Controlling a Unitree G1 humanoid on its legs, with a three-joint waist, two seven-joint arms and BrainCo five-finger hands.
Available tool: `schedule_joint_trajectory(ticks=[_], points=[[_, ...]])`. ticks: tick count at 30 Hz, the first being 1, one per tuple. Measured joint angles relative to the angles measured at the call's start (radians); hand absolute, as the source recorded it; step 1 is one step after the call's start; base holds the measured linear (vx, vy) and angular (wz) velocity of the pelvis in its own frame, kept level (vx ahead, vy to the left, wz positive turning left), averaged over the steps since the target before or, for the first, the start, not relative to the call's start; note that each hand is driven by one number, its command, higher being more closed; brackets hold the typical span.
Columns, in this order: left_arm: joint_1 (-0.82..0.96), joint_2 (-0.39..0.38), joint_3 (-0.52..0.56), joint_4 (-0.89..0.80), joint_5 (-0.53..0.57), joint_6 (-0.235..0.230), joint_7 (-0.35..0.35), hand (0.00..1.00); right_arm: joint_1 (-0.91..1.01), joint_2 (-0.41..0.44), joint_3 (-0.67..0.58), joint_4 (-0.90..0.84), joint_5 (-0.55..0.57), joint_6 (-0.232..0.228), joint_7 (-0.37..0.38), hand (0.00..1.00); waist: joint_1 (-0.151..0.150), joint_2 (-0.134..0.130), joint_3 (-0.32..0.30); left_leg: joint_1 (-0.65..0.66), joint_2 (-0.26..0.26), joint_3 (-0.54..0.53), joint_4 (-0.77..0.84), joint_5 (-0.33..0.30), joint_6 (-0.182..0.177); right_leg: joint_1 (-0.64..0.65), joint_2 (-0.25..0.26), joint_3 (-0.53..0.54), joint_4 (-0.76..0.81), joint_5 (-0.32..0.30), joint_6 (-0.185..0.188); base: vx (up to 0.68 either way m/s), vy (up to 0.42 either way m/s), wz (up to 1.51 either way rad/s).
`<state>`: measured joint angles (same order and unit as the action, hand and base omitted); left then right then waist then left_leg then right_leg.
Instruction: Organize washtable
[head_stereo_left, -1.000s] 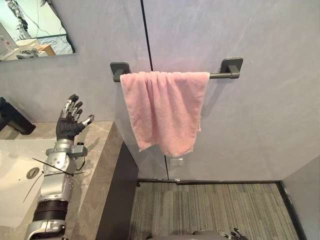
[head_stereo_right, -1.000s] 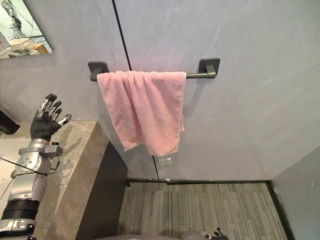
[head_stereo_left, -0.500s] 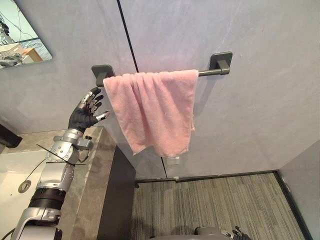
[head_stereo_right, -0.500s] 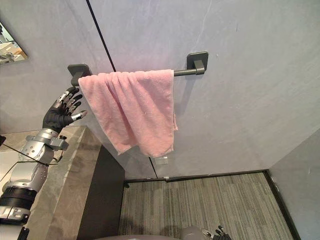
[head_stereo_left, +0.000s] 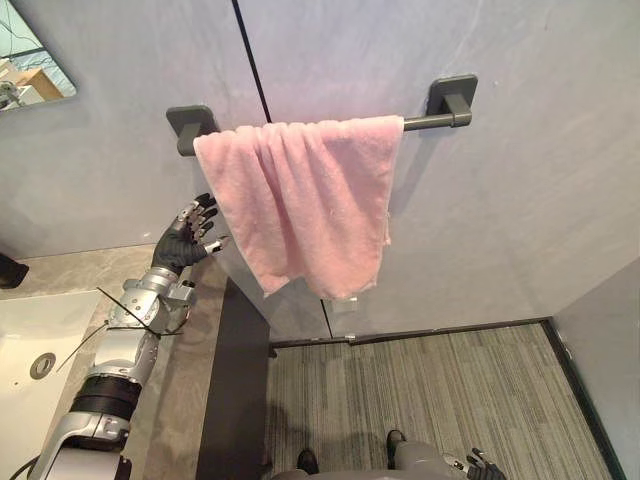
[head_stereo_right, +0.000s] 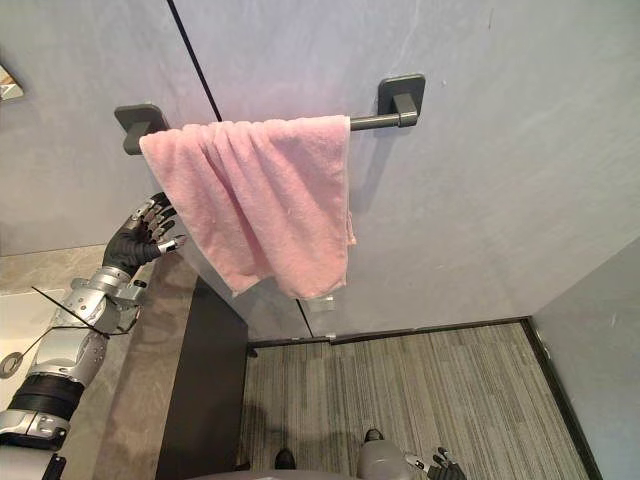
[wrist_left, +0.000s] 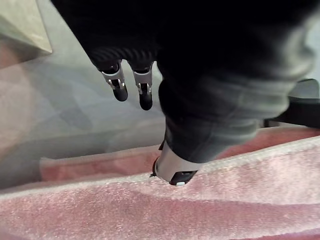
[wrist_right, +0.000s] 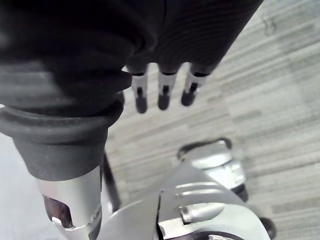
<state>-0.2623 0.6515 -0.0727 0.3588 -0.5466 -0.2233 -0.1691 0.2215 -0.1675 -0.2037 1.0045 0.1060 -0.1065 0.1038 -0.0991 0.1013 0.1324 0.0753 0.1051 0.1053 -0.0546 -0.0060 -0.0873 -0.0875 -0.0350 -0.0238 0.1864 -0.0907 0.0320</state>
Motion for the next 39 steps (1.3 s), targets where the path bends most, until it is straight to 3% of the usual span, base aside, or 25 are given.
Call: schedule_joint_trajectory(ticks=[14, 28, 32, 33, 39], points=[[-0.001, -0.006, -0.019, 0.000, 0.010, 0.002, 0.001, 0.00, -0.040, -0.017, 0.015, 0.010, 0.001, 0.000, -0.016, 0.00, -0.002, 0.020, 0.062, -0.014, -0.003, 0.010, 0.000, 0.000, 0.000, 0.026, 0.001, 0.004, -0.087, 0.047, 0.005, 0.01, 0.007, 0.00], [-0.034, -0.005, -0.093, -0.003, 0.009, 0.002, -0.006, 0.00, -0.043, -0.037, 0.041, 0.008, 0.003, -0.002, -0.018, 0.00, -0.008, 0.047, 0.078, -0.021, -0.003, 0.030, -0.001, 0.000, 0.000, 0.018, 0.003, 0.022, -0.110, 0.069, 0.005, 0.00, 0.005, -0.04], [-0.035, -0.005, -0.097, -0.004, 0.009, 0.002, -0.006, 0.00, -0.058, -0.038, 0.046, 0.012, 0.003, -0.001, -0.018, 0.00, -0.024, 0.048, 0.078, -0.020, -0.004, 0.033, -0.001, 0.000, 0.000, 0.031, 0.003, 0.024, -0.138, 0.087, 0.006, -0.02, 0.009, -0.03], [-0.038, -0.005, -0.101, -0.004, 0.009, 0.002, -0.005, 1.00, -0.059, -0.038, 0.046, 0.012, 0.003, -0.001, -0.018, 0.00, -0.024, 0.049, 0.079, -0.019, -0.003, 0.035, -0.001, 0.000, 0.000, 0.031, 0.003, 0.026, -0.142, 0.090, 0.007, -0.03, 0.008, -0.04], [-0.050, -0.009, -0.115, -0.003, 0.052, 0.006, 0.021, 1.00, -0.063, -0.038, 0.046, 0.010, 0.005, -0.001, -0.023, 0.00, -0.028, 0.053, 0.081, -0.023, -0.002, 0.034, -0.001, 0.000, 0.000, 0.031, 0.005, 0.024, -0.154, 0.098, 0.007, -0.02, -0.002, -0.03]])
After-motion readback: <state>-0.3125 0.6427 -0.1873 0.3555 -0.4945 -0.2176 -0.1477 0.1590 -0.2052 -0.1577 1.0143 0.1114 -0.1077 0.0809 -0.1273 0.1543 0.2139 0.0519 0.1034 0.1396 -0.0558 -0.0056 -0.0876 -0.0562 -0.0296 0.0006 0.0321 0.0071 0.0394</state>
